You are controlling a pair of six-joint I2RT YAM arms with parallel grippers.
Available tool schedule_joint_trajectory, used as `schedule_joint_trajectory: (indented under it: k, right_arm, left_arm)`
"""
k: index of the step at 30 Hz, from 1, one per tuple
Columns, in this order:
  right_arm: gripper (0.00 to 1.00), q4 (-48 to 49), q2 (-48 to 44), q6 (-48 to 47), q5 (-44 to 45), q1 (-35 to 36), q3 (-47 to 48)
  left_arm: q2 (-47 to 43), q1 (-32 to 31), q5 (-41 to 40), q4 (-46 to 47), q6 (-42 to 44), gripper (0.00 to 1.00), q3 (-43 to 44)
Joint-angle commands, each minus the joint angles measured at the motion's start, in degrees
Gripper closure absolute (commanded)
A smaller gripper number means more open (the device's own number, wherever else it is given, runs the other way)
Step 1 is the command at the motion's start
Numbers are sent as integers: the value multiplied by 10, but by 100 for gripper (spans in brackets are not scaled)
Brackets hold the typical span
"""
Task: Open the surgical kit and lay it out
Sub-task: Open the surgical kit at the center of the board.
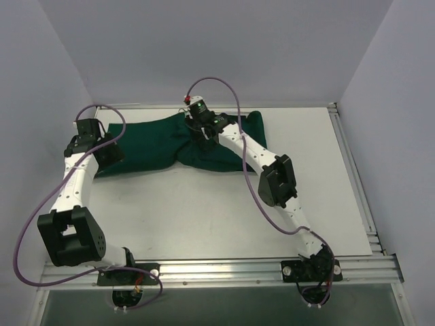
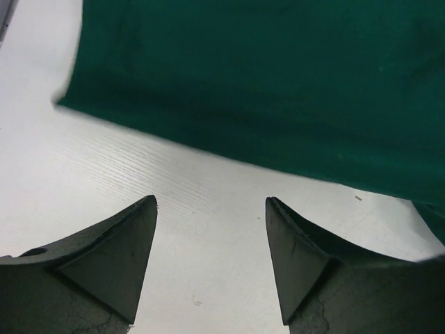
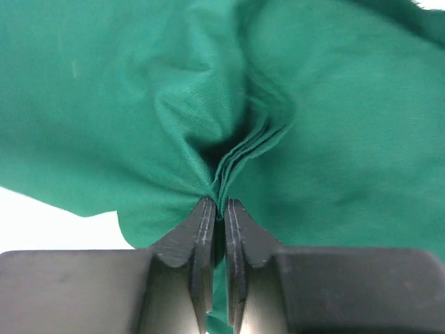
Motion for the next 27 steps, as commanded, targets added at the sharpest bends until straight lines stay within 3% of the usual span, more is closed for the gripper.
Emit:
schedule_joint_trajectory:
  k: [1, 2, 3, 9, 21, 27]
  right_arm:
    - [88, 26, -72, 21, -9, -42, -2]
    - [72, 27, -71, 21, -30, -42, -2]
    - [66, 26, -67, 23, -48, -40, -2]
    - [48, 15, -47, 21, -74, -23, -11]
    - [46, 21, -46, 35, -75, -18, -36]
    - [48, 30, -60, 37, -34, -19, -51]
  left_arm:
    - [8, -1, 13, 31, -8, 28, 7]
    - [10, -1, 13, 33, -9, 28, 8]
    - [15, -1, 16, 36, -10, 28, 11]
    - [52, -1, 35, 38, -13, 28, 18]
    - [93, 0, 9, 29, -11, 31, 11]
    - [123, 0, -11, 26, -9, 31, 12]
